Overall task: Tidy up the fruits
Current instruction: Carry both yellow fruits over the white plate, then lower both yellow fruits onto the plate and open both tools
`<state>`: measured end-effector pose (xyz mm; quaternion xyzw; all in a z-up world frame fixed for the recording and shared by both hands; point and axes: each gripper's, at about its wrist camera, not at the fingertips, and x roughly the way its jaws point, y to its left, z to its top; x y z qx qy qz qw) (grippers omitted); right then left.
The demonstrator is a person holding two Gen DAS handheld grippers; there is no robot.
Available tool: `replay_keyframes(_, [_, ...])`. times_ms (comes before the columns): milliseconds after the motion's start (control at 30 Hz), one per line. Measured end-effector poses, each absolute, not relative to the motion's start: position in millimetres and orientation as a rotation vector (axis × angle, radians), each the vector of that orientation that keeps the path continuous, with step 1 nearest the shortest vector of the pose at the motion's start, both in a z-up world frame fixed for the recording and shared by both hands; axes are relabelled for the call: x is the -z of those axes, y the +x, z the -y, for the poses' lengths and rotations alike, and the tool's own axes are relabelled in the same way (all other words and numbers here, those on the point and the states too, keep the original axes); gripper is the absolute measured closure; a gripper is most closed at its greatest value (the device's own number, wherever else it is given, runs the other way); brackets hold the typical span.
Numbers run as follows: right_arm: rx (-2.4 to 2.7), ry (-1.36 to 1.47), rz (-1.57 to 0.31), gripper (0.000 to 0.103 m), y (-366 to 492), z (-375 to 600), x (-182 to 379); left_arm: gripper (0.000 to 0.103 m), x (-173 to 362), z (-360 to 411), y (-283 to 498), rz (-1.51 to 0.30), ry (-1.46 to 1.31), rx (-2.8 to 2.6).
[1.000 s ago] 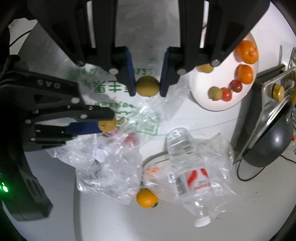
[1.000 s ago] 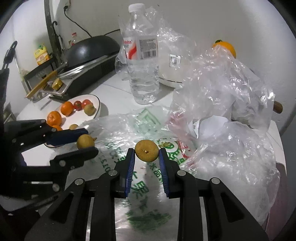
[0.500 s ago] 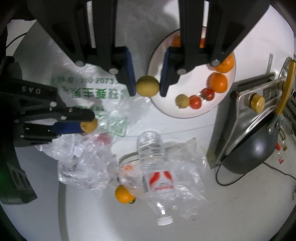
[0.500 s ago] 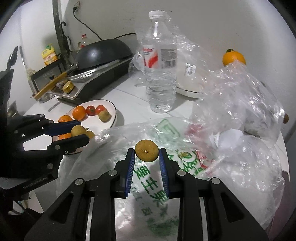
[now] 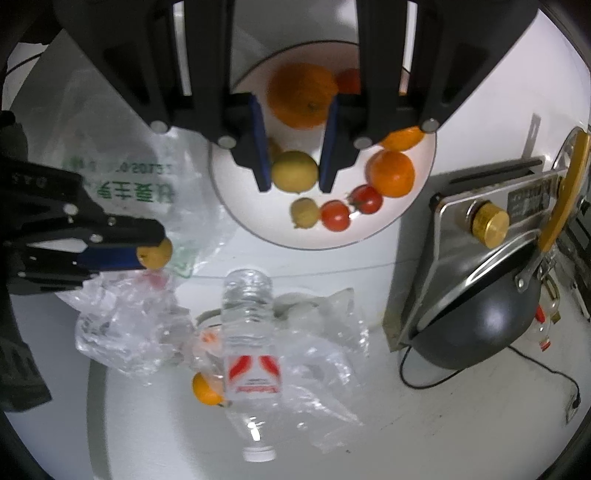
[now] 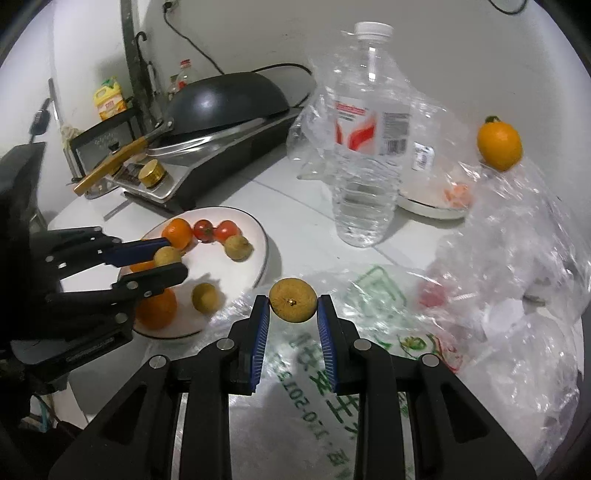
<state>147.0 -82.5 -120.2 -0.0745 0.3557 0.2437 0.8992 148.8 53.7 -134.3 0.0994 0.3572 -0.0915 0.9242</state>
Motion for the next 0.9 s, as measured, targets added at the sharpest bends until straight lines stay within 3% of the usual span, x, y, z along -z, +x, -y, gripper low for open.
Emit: replay_keyframes(900, [-0.587,-0.227,-0.814,0.074,185.5,4.5,145.1,0.076,133.3,-96.7,144.7,-0.697,0.087,0.238])
